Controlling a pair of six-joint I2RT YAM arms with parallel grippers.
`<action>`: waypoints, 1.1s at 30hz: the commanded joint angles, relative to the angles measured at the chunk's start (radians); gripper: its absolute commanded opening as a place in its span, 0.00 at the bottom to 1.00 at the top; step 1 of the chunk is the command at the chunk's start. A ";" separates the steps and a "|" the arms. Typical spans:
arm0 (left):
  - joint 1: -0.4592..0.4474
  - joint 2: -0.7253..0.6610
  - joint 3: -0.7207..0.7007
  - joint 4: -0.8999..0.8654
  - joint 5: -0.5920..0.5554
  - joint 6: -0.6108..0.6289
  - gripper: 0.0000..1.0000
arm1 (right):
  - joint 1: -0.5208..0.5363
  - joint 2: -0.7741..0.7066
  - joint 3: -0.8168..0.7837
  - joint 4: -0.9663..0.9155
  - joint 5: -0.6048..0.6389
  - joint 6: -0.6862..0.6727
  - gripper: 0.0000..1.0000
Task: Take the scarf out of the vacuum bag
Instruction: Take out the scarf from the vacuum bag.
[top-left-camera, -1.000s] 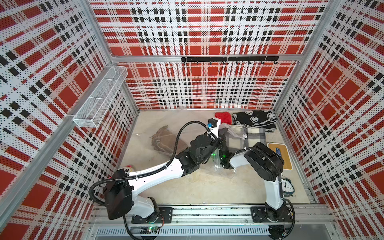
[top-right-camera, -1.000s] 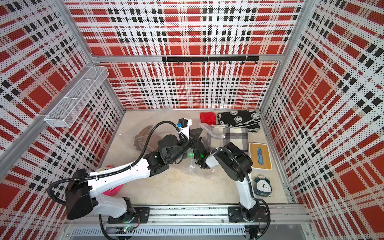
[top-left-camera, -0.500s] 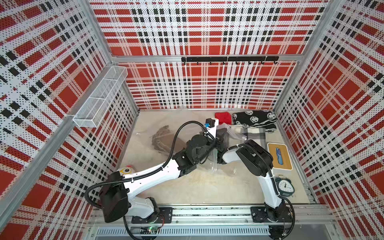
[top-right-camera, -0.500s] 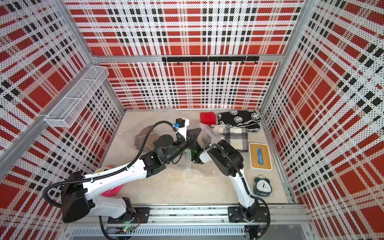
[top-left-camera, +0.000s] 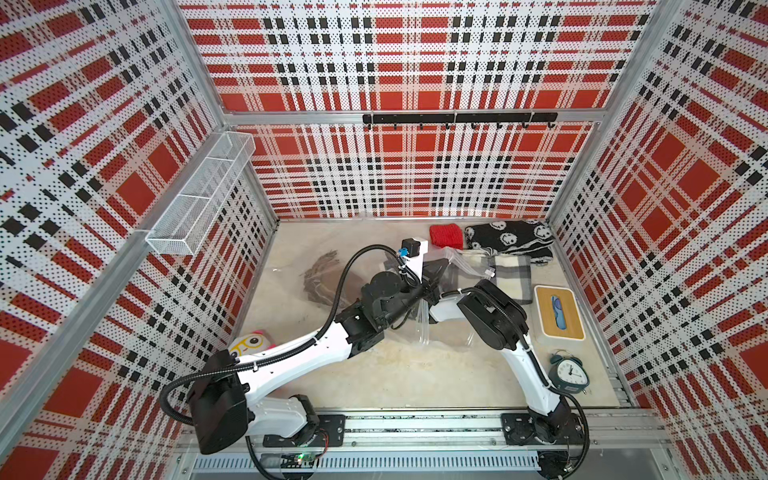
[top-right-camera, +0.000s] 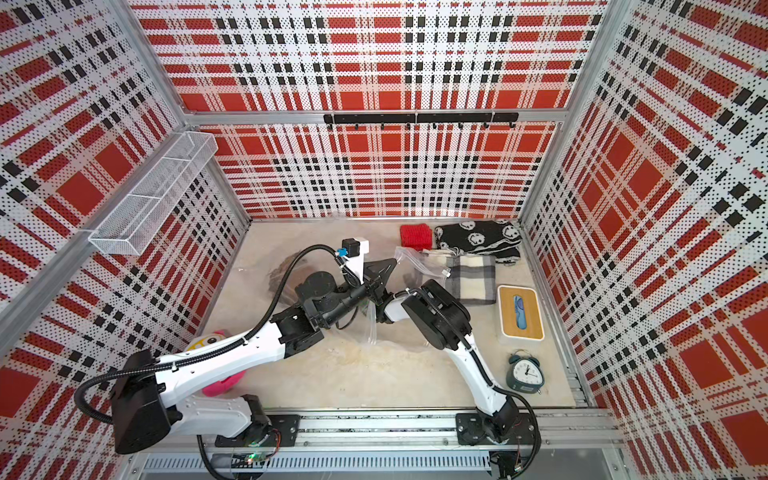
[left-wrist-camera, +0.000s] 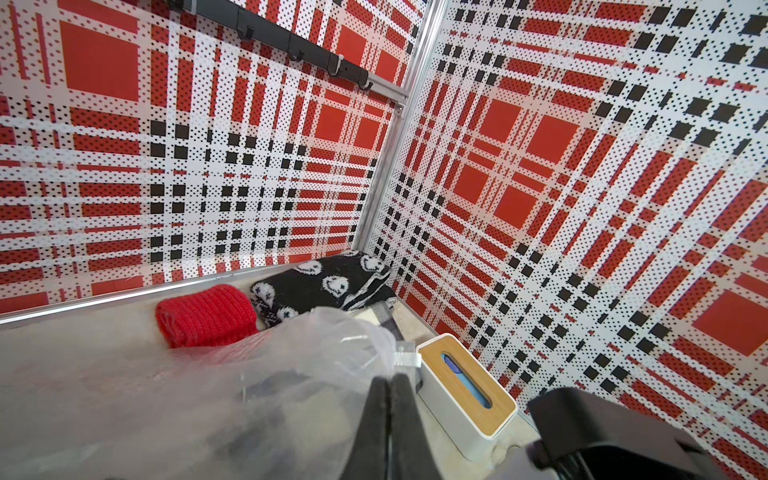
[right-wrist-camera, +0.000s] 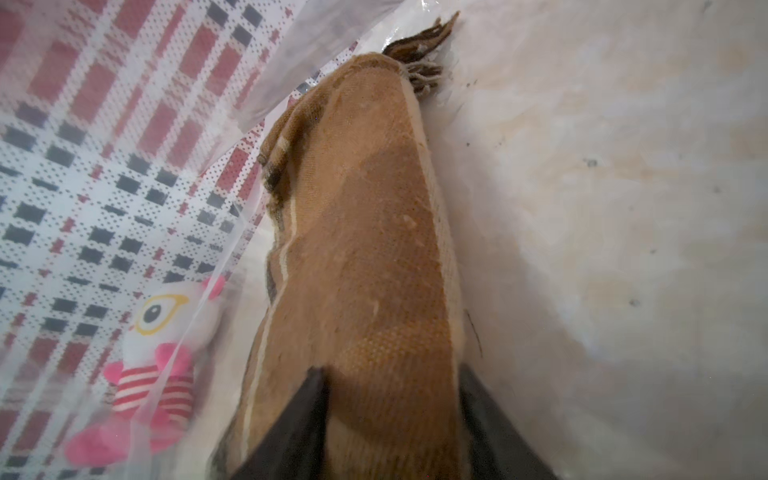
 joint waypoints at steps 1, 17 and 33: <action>0.006 -0.048 -0.034 0.049 -0.050 -0.003 0.00 | 0.006 -0.009 -0.025 0.024 0.009 -0.012 0.23; 0.009 -0.046 -0.107 0.058 -0.333 0.064 0.00 | -0.029 -0.307 -0.363 0.015 0.097 -0.098 0.02; 0.032 -0.051 -0.153 0.080 -0.326 0.050 0.00 | -0.086 -0.525 -0.623 0.015 0.115 -0.134 0.00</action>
